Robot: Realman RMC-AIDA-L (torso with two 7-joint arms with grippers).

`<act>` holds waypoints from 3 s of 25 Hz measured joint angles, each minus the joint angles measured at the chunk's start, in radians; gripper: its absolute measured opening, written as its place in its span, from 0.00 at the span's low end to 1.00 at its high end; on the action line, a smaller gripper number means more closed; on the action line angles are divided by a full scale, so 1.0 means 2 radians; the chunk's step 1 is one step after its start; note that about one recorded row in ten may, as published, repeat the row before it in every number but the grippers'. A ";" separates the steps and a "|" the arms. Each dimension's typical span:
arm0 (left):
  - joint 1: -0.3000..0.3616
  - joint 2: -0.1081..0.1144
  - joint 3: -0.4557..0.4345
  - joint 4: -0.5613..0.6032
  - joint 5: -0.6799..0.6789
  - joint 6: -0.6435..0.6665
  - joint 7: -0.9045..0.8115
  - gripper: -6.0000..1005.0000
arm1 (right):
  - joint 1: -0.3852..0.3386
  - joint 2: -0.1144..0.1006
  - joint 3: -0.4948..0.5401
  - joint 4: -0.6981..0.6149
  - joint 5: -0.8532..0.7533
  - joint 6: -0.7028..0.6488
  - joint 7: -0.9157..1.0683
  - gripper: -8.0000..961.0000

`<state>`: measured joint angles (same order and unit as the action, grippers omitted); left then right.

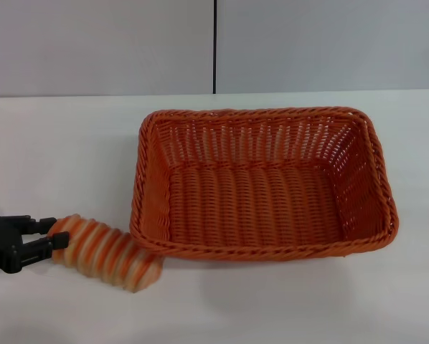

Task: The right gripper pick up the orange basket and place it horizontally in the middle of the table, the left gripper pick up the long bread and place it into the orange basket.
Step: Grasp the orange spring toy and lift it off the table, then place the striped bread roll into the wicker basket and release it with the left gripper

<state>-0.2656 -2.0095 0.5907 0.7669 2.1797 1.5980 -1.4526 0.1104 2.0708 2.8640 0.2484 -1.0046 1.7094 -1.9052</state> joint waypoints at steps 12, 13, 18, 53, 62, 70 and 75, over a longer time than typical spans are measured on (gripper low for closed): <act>-0.001 0.001 0.001 0.000 0.001 0.005 0.000 0.36 | 0.001 0.000 0.002 0.000 0.001 0.000 0.003 0.45; -0.001 0.001 0.001 0.000 0.001 0.005 0.000 0.35 | 0.001 0.000 0.002 0.000 0.001 0.000 0.003 0.45; -0.001 0.001 0.000 0.000 0.001 0.006 0.000 0.31 | 0.001 0.000 0.002 0.000 0.001 0.001 0.004 0.45; 0.000 0.009 -0.105 0.004 -0.003 0.005 0.017 0.11 | 0.002 -0.001 0.002 -0.005 0.002 0.001 0.005 0.44; -0.004 -0.006 -0.266 -0.003 -0.101 0.003 0.038 0.10 | 0.000 0.000 0.002 -0.009 0.002 0.001 0.005 0.45; -0.033 -0.023 -0.266 -0.050 -0.155 0.054 0.026 0.10 | 0.004 -0.001 0.000 -0.017 0.000 0.001 0.005 0.45; -0.068 -0.024 -0.253 -0.137 -0.154 0.078 0.064 0.10 | 0.004 -0.001 -0.003 -0.019 -0.002 -0.001 0.005 0.45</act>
<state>-0.4023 -2.0569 0.0839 0.4920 1.8714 1.7540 -1.3255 0.1181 2.0688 2.8585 0.2109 -1.0090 1.7082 -1.8955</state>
